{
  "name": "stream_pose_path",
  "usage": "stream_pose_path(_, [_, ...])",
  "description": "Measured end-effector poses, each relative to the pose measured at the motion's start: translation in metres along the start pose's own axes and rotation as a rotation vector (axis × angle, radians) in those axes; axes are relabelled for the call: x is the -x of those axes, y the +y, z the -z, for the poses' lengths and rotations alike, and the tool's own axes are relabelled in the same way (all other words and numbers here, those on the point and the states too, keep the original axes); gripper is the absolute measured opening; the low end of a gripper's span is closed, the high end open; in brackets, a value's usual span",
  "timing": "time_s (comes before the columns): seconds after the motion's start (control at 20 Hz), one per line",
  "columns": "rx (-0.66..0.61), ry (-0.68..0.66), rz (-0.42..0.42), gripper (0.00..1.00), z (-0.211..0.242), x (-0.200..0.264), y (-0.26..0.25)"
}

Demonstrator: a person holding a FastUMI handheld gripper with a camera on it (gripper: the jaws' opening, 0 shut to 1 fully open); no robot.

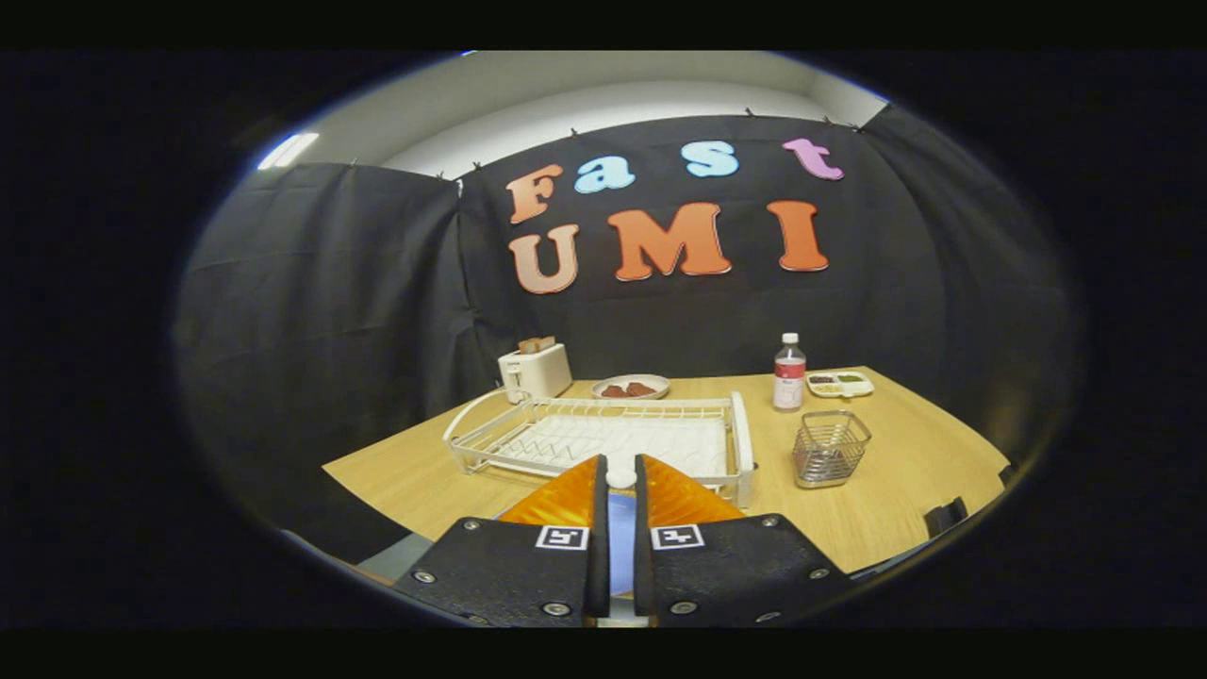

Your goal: Take the plate from the dish rack, then take the spoon from the basket and place it into the plate.

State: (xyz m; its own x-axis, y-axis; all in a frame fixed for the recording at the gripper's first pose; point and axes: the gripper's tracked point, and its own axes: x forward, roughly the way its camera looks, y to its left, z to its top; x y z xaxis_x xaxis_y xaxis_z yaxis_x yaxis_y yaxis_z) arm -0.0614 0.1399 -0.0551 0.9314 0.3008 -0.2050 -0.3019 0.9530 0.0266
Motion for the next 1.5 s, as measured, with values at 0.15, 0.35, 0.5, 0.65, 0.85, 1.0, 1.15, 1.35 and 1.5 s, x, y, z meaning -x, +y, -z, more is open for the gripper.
stream_pose_path(0.15, [-0.001,0.02,-0.044,0.1,0.014,-0.008,0.015])
stream_pose_path(0.35, [0.024,0.054,-0.087,0.1,0.038,-0.015,0.031])
stream_pose_path(0.5, [0.076,0.071,-0.089,0.1,0.053,-0.02,0.032])
stream_pose_path(0.65, [0.082,0.078,-0.096,0.11,0.059,-0.02,0.031])
stream_pose_path(0.85, [0.082,0.113,-0.103,0.13,0.077,-0.019,0.03])
stream_pose_path(1.0, [0.089,0.166,-0.105,0.13,0.096,-0.018,0.027])
stream_pose_path(1.15, [0.087,0.179,-0.101,0.15,0.102,-0.017,0.023])
stream_pose_path(1.35, [0.085,0.153,-0.083,0.25,0.09,-0.018,0.014])
stream_pose_path(1.5, [0.084,0.14,-0.063,0.41,0.08,-0.016,0.004])
